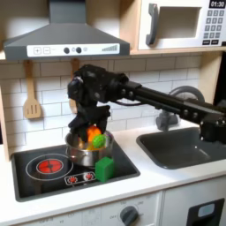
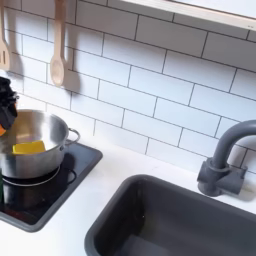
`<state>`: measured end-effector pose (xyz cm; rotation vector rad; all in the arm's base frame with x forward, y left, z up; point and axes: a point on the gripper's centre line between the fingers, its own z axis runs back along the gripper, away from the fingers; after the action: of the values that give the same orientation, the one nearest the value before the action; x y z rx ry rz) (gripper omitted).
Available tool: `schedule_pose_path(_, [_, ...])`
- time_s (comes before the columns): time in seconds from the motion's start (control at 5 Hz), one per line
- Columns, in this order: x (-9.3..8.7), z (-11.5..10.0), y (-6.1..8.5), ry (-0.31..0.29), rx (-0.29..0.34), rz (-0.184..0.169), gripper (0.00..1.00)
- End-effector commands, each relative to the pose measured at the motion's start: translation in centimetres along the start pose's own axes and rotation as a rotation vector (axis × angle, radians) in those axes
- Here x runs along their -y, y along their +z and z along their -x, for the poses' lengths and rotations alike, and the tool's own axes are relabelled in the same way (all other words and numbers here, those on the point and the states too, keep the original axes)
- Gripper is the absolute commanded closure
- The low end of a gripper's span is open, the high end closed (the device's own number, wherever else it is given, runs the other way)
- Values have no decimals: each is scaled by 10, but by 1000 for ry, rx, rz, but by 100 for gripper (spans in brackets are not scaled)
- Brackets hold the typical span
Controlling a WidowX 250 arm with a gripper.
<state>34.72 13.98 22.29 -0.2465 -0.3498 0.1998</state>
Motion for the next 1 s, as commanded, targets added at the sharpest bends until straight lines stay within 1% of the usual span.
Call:
schedule_pose_path(0.0, [3, -11, -6, -5, -3, 2, 100])
schedule_pose_path(0.2, [7, -11, -18, -5, -32, 19, 100])
schedule_pose_path(0.4, [18, -11, -34, -26, -61, 33, 100])
schedule_pose_path(0.6, [19, -15, -32, -29, -56, 32, 100])
schedule_pose_path(0.8, [18, -12, -30, -24, -47, 35, 0])
